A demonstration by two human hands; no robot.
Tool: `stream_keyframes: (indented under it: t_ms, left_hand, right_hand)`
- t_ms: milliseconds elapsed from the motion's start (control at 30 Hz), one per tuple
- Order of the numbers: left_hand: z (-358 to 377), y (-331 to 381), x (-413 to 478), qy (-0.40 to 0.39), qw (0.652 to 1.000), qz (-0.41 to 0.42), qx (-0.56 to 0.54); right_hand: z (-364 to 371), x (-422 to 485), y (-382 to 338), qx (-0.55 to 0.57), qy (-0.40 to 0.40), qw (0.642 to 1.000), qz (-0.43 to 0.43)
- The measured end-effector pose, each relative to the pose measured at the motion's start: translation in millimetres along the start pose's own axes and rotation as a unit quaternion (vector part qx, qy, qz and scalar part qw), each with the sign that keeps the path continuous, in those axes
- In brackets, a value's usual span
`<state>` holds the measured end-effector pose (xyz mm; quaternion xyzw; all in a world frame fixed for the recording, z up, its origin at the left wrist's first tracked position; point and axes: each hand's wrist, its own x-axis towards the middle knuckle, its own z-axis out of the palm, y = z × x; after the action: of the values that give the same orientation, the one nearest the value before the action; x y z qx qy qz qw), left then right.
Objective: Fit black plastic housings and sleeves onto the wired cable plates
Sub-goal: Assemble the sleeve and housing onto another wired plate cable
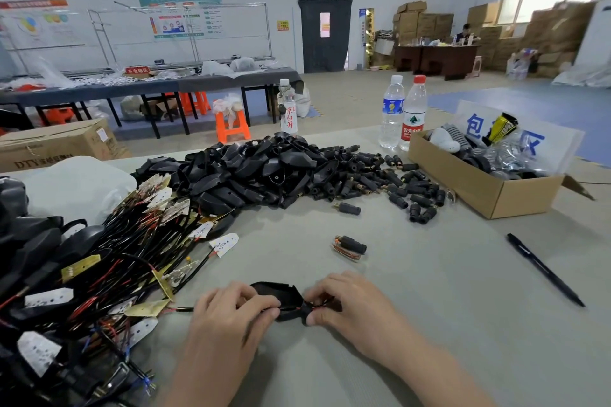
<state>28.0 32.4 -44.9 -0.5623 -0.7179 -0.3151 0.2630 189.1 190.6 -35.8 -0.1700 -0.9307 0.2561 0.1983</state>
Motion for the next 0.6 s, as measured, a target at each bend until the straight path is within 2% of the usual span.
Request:
stream_keyframes:
  t_ms: [167, 300, 433, 600]
  left_hand:
    - [-3.4, 1.4, 0.5, -0.027, 1.0, 0.002, -0.001]
    - [-14.6, -5.9, -0.6, -0.05, 0.997, -0.062, -0.001]
    - [-17.6, -8.8, -0.9, -0.058, 0.997, -0.055, 0.01]
    - [-13.9, -2.9, 1.4, -0.041, 0.999, -0.015, 0.021]
  right_hand:
    - [-4.2, 1.5, 3.8, -0.022, -0.009, 1.0, 0.007]
    - [-12.8, -1.3, 12.4, -0.07, 0.008, 0.997, 0.044]
    - [-20.0, -4.7, 20.0, -0.096, 0.034, 0.991, 0.085]
    - [-17.5, -7.6, 17.8, -0.138, 0.03, 0.987, 0.083]
